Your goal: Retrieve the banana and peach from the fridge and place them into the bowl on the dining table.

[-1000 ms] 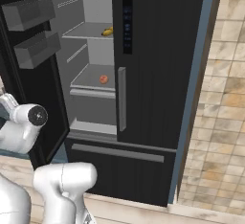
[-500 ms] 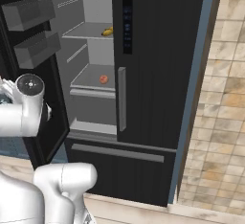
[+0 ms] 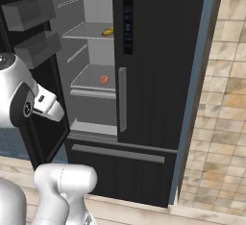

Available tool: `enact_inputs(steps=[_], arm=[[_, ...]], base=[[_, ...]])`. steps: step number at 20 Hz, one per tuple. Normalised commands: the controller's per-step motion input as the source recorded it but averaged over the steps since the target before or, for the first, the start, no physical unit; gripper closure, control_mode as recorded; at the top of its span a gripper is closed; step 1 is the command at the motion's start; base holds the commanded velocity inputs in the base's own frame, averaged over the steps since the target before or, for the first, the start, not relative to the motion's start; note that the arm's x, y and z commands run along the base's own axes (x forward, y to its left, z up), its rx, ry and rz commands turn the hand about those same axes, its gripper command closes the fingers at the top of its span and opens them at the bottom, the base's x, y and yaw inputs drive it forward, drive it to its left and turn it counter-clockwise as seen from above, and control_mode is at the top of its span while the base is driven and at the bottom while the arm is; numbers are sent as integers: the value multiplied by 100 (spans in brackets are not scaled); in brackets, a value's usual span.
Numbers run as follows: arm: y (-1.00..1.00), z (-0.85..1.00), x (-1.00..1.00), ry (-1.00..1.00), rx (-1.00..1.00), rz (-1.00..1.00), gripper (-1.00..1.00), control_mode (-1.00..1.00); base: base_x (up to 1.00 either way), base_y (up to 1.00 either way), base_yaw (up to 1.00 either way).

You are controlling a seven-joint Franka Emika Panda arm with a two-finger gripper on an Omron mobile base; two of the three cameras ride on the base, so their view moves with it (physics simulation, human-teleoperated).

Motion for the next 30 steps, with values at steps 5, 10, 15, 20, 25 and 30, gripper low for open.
enact_inputs(steps=[5,10,15,20,25,30], arm=[[-97,1,-3,0,-11,0,-100,-100],[-34,0,1,-9,0,5,-100,-100],[-12,0,13,-28,-10,5,-100,-100],[-34,0,32,-9,-5,0,-100,-100],[-28,1,50,4,0,0,-100,-100],[0,-1,61,2,0,0,-100,-100]], base=[[0,0,0],[0,0,0],[0,0,0],[0,0,0],[0,0,0],[0,0,0]])
